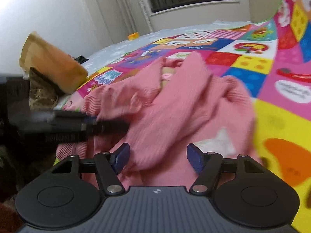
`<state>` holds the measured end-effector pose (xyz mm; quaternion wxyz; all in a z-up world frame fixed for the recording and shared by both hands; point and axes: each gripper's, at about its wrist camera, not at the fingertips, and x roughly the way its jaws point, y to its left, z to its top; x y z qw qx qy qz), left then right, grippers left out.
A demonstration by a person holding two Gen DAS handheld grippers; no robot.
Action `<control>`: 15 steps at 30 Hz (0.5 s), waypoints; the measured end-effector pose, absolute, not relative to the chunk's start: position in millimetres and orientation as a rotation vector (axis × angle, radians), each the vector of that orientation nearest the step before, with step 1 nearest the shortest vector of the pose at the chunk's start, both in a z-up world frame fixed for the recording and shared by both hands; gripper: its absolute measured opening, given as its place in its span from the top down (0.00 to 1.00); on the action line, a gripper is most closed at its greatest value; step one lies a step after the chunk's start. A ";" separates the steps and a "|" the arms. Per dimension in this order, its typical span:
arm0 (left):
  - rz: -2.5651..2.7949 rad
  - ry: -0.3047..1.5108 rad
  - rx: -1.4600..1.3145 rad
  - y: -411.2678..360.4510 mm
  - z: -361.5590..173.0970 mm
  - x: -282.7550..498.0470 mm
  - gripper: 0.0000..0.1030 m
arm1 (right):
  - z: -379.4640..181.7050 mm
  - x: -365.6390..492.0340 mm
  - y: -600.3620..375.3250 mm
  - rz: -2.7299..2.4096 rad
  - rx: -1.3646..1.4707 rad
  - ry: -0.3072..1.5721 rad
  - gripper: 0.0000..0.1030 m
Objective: Fold clothes
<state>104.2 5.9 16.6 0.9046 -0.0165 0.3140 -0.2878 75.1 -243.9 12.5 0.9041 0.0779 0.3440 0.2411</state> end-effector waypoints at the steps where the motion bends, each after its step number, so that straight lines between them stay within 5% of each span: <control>1: -0.587 0.640 -0.055 12.5 22.8 110.8 0.85 | 9.9 78.5 -237.9 0.519 0.162 0.716 0.50; 3: -0.569 0.622 -0.095 26.7 36.2 124.8 0.86 | 7.8 86.7 -226.3 0.562 0.156 0.724 0.77; 5: -0.527 0.590 -0.112 47.0 54.1 144.1 0.87 | 11.8 100.0 -215.8 0.580 0.115 0.726 0.92; 15: -0.024 0.411 -0.170 198.3 106.2 244.7 0.89 | 120.3 223.0 -338.6 0.074 -0.121 0.439 0.94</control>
